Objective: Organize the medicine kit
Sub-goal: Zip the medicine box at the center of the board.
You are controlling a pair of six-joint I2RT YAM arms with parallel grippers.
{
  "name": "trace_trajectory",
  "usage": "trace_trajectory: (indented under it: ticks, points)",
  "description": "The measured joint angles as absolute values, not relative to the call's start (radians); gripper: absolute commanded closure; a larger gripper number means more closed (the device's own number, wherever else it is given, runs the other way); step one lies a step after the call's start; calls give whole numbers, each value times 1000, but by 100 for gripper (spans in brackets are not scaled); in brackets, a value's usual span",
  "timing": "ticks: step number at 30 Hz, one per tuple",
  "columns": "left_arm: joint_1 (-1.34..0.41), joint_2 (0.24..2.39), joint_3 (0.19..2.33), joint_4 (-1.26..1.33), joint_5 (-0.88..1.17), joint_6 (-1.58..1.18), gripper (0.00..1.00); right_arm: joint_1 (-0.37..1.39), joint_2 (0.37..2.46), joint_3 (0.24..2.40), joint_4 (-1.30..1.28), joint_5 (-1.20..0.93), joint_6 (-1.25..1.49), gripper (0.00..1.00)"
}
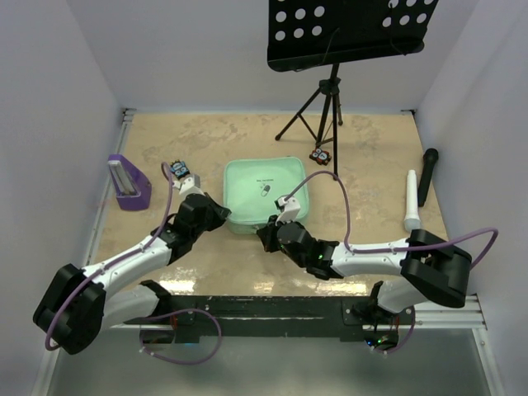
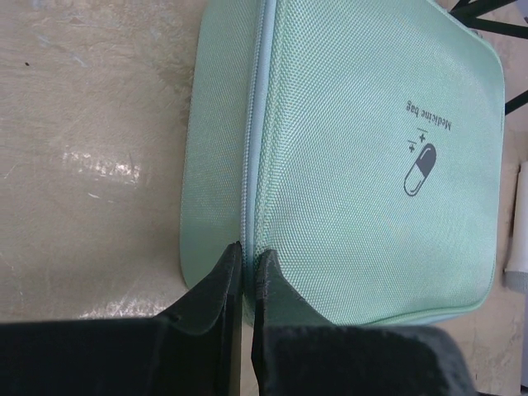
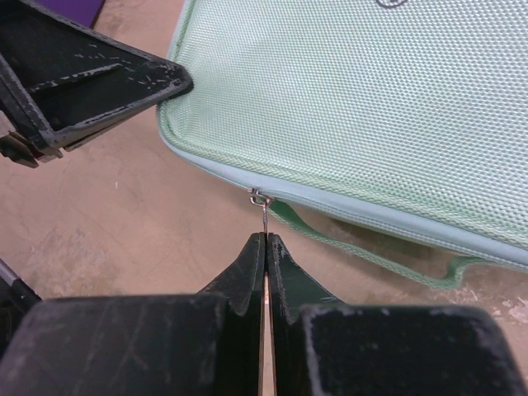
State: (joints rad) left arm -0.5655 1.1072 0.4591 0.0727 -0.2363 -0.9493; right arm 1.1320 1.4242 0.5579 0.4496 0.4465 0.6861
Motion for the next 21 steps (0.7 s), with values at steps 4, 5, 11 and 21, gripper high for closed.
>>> trace_trajectory:
  ticks: [4,5,11,21]
  points:
    - [-554,1097,454,71,-230,-949,100,1132,1423,561,425,451,745,100]
    - [-551,1095,453,70,-229,-949,100,1132,1423,562,417,452,759,100]
    - [-533,1071,444,56,-224,-949,100,1132,1378,564,330,465,859,100]
    - [-511,1041,433,36,-226,-940,100,1132,1297,554,191,488,992,100]
